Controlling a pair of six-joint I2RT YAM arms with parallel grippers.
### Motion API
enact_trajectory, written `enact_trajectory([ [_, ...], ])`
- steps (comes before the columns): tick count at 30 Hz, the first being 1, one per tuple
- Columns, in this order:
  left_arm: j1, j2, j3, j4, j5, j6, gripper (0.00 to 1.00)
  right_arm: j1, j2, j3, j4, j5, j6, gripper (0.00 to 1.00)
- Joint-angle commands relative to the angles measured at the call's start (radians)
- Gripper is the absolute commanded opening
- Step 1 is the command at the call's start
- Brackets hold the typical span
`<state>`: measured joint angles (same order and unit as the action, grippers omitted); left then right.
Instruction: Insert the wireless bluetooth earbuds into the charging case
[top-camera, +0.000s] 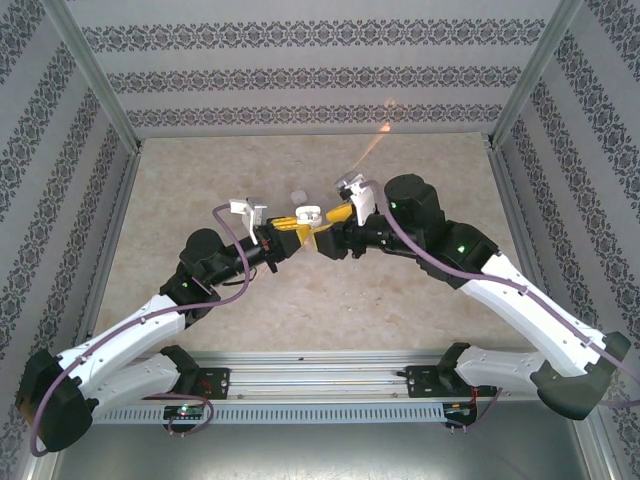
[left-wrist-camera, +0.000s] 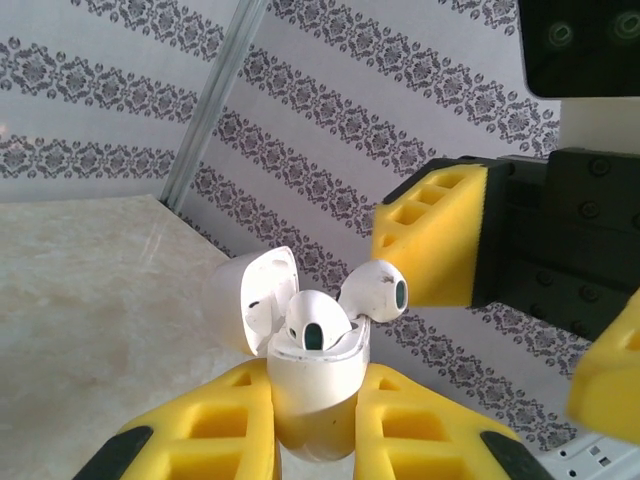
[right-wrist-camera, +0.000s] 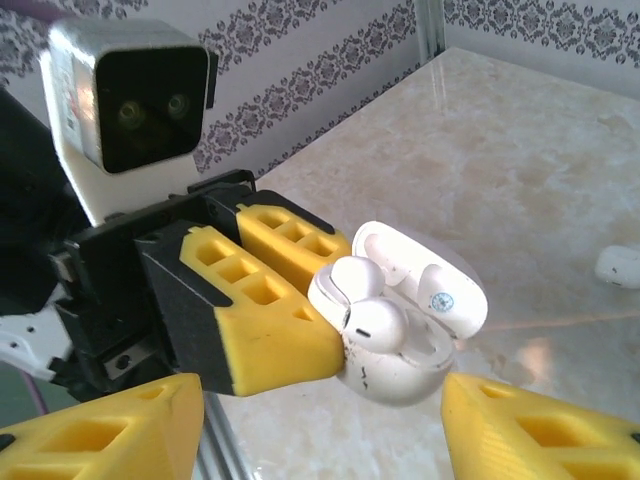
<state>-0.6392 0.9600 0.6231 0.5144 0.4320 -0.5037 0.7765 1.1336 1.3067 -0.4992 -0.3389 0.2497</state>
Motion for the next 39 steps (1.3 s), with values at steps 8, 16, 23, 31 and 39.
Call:
enact_trajectory([
  [8,0.012,-0.026,0.039,-0.054,-0.005,0.068,0.00,-0.136,0.042,0.103,-0.058,-0.104,0.297,0.57],
  [16,0.012,-0.019,0.066,-0.129,-0.006,0.111,0.00,-0.080,0.133,0.204,-0.171,-0.075,0.340,0.46],
  [23,0.012,-0.012,0.079,-0.151,-0.007,0.125,0.00,-0.046,0.172,0.246,-0.250,-0.003,0.311,0.53],
  [31,0.012,-0.012,0.076,-0.144,-0.004,0.119,0.00,-0.045,0.184,0.241,-0.271,0.016,0.303,0.52],
  [39,0.011,-0.012,0.070,-0.135,-0.003,0.111,0.00,-0.057,0.186,0.229,-0.289,0.021,0.293,0.45],
])
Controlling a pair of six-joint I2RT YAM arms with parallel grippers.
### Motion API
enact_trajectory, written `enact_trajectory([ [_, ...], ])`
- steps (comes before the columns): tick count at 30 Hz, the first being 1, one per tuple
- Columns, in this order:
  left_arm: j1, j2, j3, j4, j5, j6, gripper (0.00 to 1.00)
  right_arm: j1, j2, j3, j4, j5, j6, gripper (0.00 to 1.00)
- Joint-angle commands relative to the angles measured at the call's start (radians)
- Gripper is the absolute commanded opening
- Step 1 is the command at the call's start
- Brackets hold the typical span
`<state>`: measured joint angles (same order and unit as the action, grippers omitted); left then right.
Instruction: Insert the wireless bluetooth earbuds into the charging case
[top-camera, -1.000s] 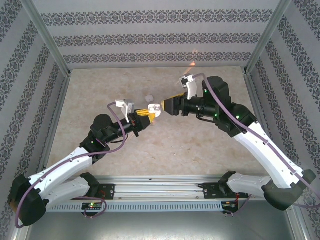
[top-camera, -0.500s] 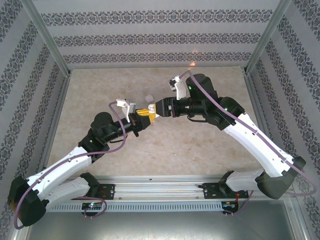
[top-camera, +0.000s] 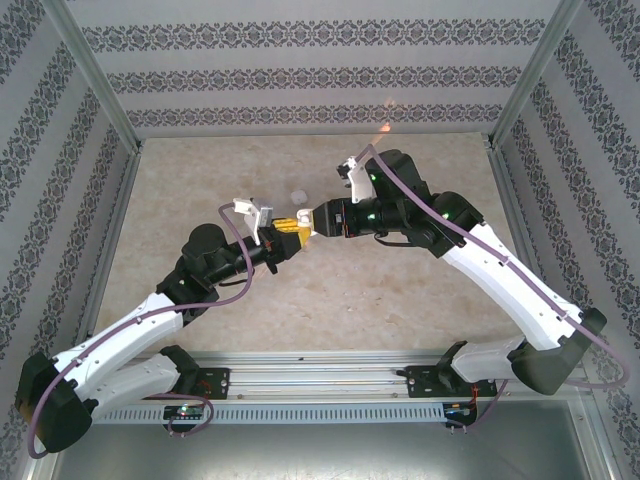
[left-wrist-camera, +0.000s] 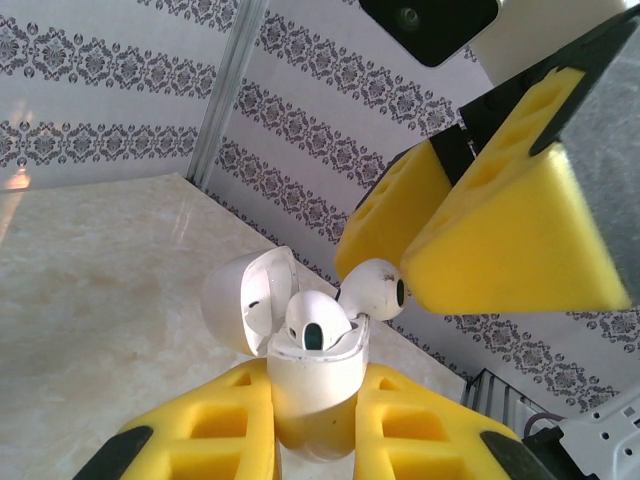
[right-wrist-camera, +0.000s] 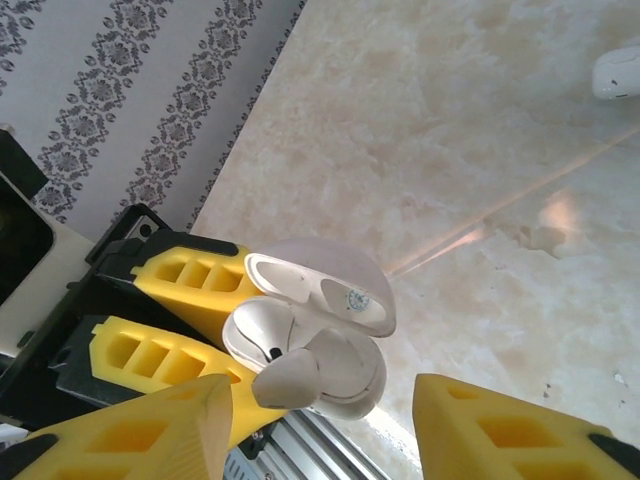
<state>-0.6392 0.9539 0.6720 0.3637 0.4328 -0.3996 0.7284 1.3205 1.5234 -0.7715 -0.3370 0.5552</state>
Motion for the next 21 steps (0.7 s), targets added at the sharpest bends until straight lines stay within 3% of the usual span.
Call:
enact_trajectory([
  [1,0.012,-0.007,0.021,0.016,-0.004,0.008,0.00,-0.012,-0.004,0.009,-0.016,0.017,-0.012,0.43],
  [5,0.012,-0.006,0.021,0.020,-0.002,0.008,0.00,-0.021,-0.012,0.003,-0.011,0.009,-0.015,0.35],
  [21,0.012,0.000,0.018,0.034,0.001,0.001,0.00,-0.037,-0.010,-0.017,0.002,-0.020,-0.032,0.30],
])
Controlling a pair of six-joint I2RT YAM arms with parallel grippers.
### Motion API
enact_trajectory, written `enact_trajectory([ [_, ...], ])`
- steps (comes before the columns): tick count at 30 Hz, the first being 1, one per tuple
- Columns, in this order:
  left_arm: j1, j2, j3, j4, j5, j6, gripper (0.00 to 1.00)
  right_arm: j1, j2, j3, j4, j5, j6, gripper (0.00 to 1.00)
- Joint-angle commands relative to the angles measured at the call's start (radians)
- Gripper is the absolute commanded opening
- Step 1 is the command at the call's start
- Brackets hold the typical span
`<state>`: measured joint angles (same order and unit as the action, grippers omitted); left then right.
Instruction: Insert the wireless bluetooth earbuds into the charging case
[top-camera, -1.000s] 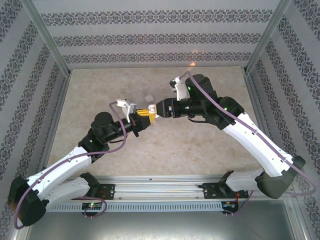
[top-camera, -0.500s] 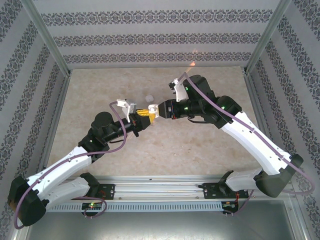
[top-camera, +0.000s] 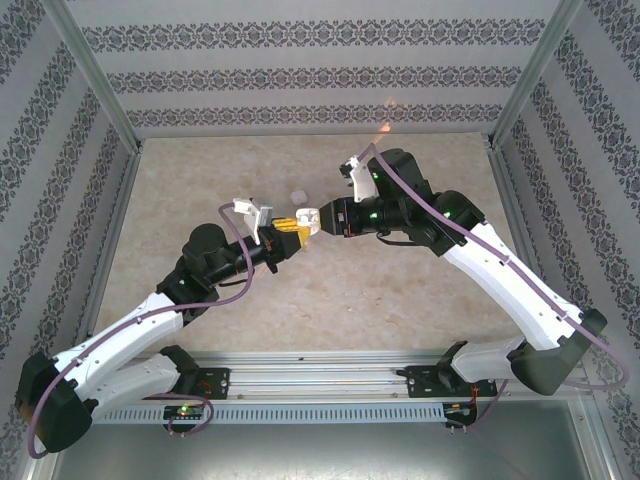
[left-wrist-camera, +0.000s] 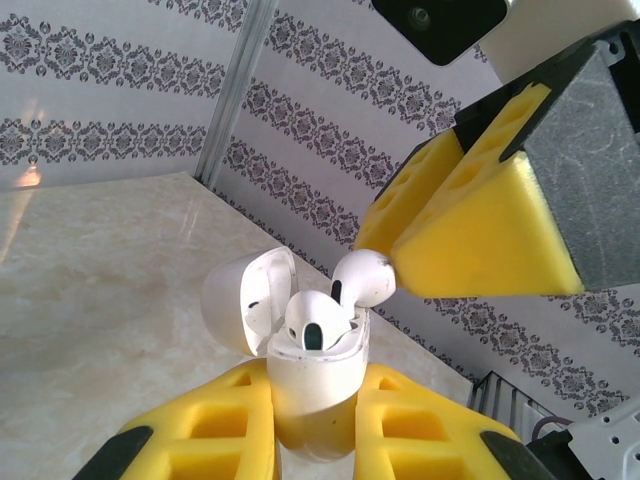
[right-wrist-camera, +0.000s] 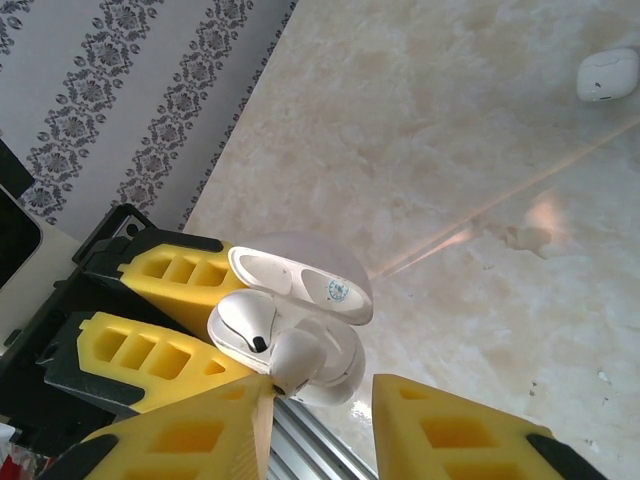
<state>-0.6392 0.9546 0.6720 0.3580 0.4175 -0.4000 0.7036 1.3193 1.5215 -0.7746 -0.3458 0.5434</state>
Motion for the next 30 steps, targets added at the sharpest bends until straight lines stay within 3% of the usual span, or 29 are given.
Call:
enact_trajectory([
  [1,0.012,0.000,0.018,0.041,0.018,0.001,0.00,-0.015,-0.008,-0.016,0.005,-0.012,-0.022,0.30],
  [15,0.012,0.009,0.014,0.071,0.052,0.002,0.00,-0.045,-0.012,-0.044,0.047,-0.076,-0.008,0.26],
  [20,0.012,0.011,0.009,0.086,0.083,0.020,0.00,-0.101,-0.036,-0.060,0.076,-0.114,0.017,0.27],
  [30,0.012,0.027,-0.009,0.233,0.253,0.037,0.00,-0.185,-0.008,-0.125,0.224,-0.341,0.119,0.26],
])
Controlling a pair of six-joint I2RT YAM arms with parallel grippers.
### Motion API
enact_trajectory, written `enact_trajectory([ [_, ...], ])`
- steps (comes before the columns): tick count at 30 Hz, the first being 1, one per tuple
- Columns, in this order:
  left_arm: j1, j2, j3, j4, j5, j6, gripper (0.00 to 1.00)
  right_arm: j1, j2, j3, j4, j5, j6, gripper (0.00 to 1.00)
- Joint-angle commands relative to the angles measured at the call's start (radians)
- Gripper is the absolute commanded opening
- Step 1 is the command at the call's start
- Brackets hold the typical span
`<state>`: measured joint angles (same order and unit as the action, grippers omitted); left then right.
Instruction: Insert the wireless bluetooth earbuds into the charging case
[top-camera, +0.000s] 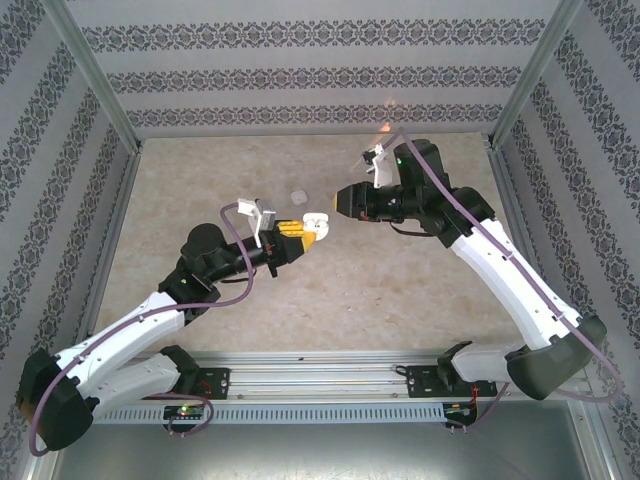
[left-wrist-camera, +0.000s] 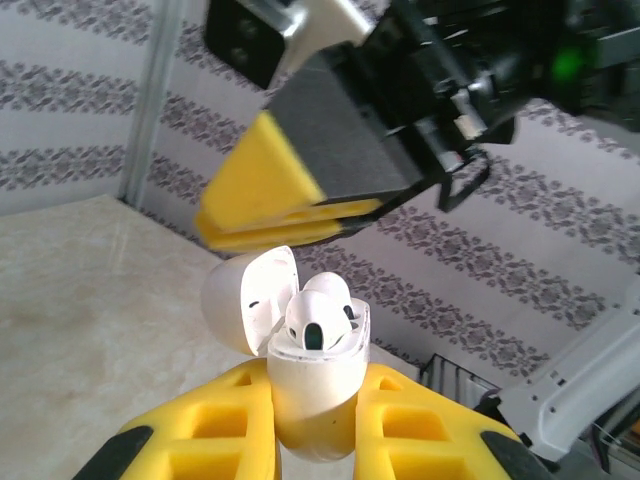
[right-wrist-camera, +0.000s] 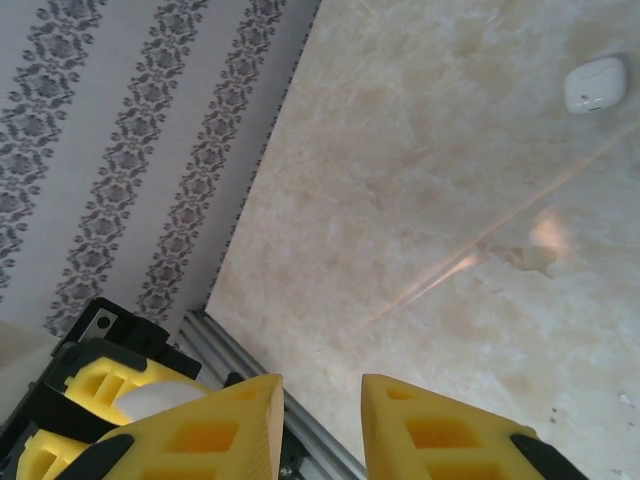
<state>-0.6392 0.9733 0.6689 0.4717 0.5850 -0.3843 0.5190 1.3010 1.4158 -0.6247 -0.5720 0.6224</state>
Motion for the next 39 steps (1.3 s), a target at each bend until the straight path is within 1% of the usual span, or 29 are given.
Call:
enact_trajectory([
  [1,0.012,0.015,-0.005,0.138,0.102,0.021,0.00,-0.001,0.018,-0.027,0.095,-0.152,0.051,0.26],
  [3,0.012,0.028,-0.003,0.165,0.127,0.019,0.00,0.003,0.027,-0.051,0.151,-0.235,0.075,0.26],
  [5,0.012,0.040,0.005,0.173,0.138,0.020,0.00,0.013,0.030,-0.066,0.189,-0.290,0.089,0.26],
  [10,0.019,0.065,0.009,0.168,0.119,0.012,0.00,0.049,0.020,-0.073,0.190,-0.360,0.075,0.24],
  [15,0.025,0.074,-0.003,0.164,0.081,-0.006,0.00,0.074,-0.007,-0.064,0.157,-0.382,0.022,0.24],
  [18,0.036,0.068,-0.016,0.137,0.036,-0.017,0.00,0.088,-0.024,-0.050,0.123,-0.378,-0.017,0.24],
  [21,0.051,0.060,-0.043,0.145,-0.013,-0.049,0.00,0.094,-0.033,-0.038,0.070,-0.360,-0.062,0.24],
  [25,0.073,0.066,-0.093,0.228,-0.033,-0.107,0.00,0.091,-0.034,-0.010,-0.039,-0.280,-0.150,0.24],
  [27,0.083,0.073,-0.109,0.243,-0.034,-0.119,0.00,0.083,-0.040,0.003,-0.053,-0.230,-0.171,0.24],
  [29,0.091,0.084,-0.117,0.237,-0.033,-0.120,0.00,0.070,-0.051,0.015,-0.053,-0.167,-0.191,0.24],
  [31,0.099,0.099,-0.119,0.221,-0.029,-0.121,0.00,0.058,-0.066,0.020,-0.056,-0.086,-0.204,0.28],
  [34,0.110,0.133,-0.109,0.157,-0.032,-0.127,0.00,0.026,-0.108,-0.001,-0.054,0.026,-0.224,0.29],
  [36,0.121,0.168,-0.098,0.116,-0.027,-0.123,0.00,-0.001,-0.148,-0.042,-0.038,0.094,-0.230,0.31],
  [39,0.140,0.238,-0.103,0.102,-0.026,-0.098,0.00,-0.042,-0.222,-0.142,0.000,0.219,-0.243,0.42],
])
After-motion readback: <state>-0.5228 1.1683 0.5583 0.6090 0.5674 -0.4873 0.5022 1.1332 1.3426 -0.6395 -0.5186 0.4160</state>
